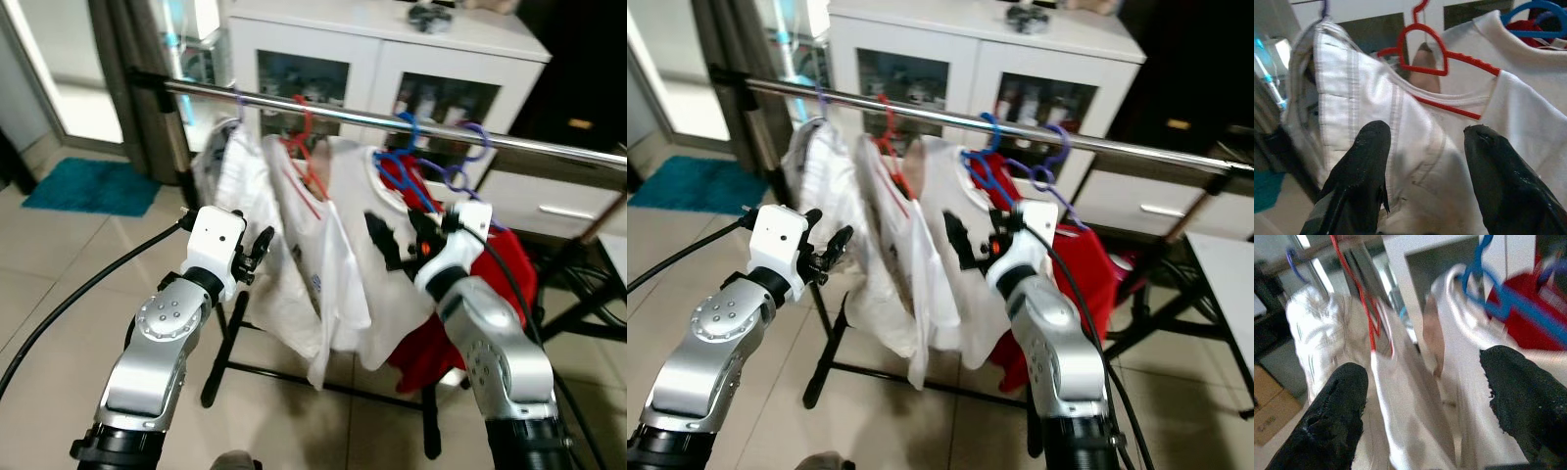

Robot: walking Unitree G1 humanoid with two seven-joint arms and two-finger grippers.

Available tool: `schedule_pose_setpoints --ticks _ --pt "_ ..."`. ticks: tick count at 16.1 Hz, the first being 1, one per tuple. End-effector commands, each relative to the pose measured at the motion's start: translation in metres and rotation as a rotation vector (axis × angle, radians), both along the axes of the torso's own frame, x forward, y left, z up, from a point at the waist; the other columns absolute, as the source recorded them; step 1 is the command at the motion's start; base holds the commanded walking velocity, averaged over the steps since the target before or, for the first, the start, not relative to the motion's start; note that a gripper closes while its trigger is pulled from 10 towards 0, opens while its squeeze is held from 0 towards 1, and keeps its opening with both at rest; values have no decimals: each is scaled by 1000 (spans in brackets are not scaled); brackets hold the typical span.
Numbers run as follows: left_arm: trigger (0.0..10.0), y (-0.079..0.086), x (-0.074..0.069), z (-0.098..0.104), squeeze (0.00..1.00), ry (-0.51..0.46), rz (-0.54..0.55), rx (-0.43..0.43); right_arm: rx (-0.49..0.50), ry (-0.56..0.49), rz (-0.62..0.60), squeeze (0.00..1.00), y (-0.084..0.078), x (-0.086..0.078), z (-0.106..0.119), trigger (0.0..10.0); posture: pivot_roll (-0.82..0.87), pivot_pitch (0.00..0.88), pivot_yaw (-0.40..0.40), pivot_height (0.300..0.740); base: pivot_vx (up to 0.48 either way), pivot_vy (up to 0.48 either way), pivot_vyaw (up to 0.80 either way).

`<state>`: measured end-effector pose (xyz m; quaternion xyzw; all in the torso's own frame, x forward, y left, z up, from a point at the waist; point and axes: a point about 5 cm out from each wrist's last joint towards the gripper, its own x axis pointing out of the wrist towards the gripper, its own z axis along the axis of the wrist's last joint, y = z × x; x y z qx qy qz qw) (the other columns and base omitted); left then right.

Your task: Hang hanger

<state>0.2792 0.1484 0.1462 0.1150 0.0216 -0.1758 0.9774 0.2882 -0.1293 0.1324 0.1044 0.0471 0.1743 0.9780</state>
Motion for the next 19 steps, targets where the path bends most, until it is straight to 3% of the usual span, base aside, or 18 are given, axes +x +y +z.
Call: schedule_pose_setpoints --ticks 1,5,8,12,15,17,19 --pt "10000 -3 -2 2 0 -12 -14 -10 -11 10 -7 1000 -2 0 -1 10000 97 0 -51 740 0 0 0" --pt "10000 -9 5 5 0 -38 -18 -2 -26 -4 -42 1000 -5 2 -2 10000 89 0 -46 740 147 0 795" --pt "10000 -12 2 5 0 -35 -34 -10 -46 -29 -4 1000 1 3 2 10000 93 0 -56 740 331 0 781" --pt "10000 -8 0 2 0 -25 -22 8 -40 -57 -78 1000 -3 8 9 10000 104 0 -71 740 330 0 0" --pt "10000 -12 -6 1 0 -21 -84 42 -57 -89 -129 1000 -11 12 17 10000 107 0 -67 740 0 0 0" --pt "10000 -14 -13 1 0 -24 -200 41 -91 -113 -150 1000 -21 13 28 10000 87 0 -57 740 0 0 0" --pt "10000 -17 -11 1 0 2 -250 36 -118 -96 -171 1000 -27 16 30 10000 84 0 -55 740 0 0 0"
